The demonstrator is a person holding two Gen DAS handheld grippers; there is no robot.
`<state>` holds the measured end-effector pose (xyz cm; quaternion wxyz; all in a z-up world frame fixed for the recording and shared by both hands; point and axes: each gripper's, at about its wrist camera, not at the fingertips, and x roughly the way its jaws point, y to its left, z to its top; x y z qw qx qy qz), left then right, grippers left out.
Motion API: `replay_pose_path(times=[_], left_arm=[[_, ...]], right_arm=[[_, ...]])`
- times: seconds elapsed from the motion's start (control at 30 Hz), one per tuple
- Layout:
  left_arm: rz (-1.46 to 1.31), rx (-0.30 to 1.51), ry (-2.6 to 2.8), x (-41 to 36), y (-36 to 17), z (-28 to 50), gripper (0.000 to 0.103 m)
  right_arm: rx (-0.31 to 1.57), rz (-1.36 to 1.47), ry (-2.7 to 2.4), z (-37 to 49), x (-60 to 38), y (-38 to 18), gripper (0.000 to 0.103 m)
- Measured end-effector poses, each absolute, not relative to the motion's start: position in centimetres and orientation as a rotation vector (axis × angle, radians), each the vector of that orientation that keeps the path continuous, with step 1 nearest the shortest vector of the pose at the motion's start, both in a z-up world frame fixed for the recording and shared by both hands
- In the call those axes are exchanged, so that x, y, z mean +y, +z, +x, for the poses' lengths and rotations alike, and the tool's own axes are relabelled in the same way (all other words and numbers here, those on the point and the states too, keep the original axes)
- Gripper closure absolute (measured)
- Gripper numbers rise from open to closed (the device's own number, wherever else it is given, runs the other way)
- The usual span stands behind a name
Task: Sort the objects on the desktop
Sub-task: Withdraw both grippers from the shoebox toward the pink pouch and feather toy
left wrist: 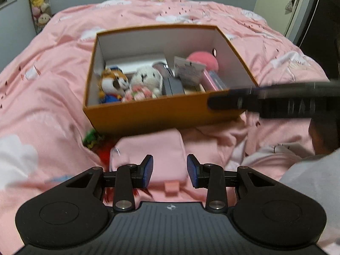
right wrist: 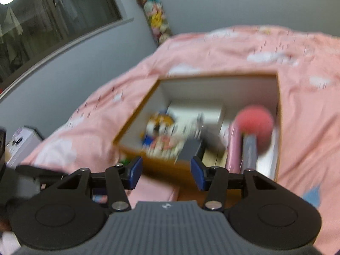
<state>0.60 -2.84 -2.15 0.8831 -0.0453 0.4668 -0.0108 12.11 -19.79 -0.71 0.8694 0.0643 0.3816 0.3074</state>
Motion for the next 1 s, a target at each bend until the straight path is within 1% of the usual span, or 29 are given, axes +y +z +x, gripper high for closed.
replay_pose_path(times=[0.17, 0.3, 0.4, 0.47, 0.53, 0.73, 0.9, 1.0], left_arm=[[-0.005, 1.046, -0.024, -5.4, -3.4, -0.6, 0.063], [-0.002, 1.052, -0.018, -5.9, -3.7, -1.3, 0.063], [0.004, 1.027, 0.035, -5.0, -3.2, -1.2, 0.063], [0.005, 1.012, 0.098, -3.9, -2.9, -0.8, 0.063], [-0.005, 1.01, 0.155, -2.7, -2.9, -0.5, 0.063], [-0.054, 1.041, 0.244, -0.4, -4.4, 0.9, 0.063], [-0.098, 1.088, 0.273, 0.8, -6.1, 1.5, 0.063], [-0.126, 1.099, 0.287, 1.3, -6.5, 1.6, 0.063]], right_arm=[[0.965, 0.134, 0.677, 9.9, -19.0, -4.0, 0.05], [0.991, 0.118, 0.69, 9.0, -18.7, -4.7, 0.05], [0.991, 0.141, 0.674, 9.3, -18.9, -4.5, 0.045], [0.996, 0.15, 0.667, 10.0, -19.0, -4.4, 0.037], [1.012, 0.157, 0.662, 11.1, -18.7, -4.6, 0.036], [1.116, 0.203, 0.667, 15.2, -16.8, -7.1, 0.036], [1.159, 0.205, 0.659, 17.1, -15.6, -9.1, 0.036], [1.205, 0.219, 0.665, 18.2, -15.1, -10.4, 0.043]])
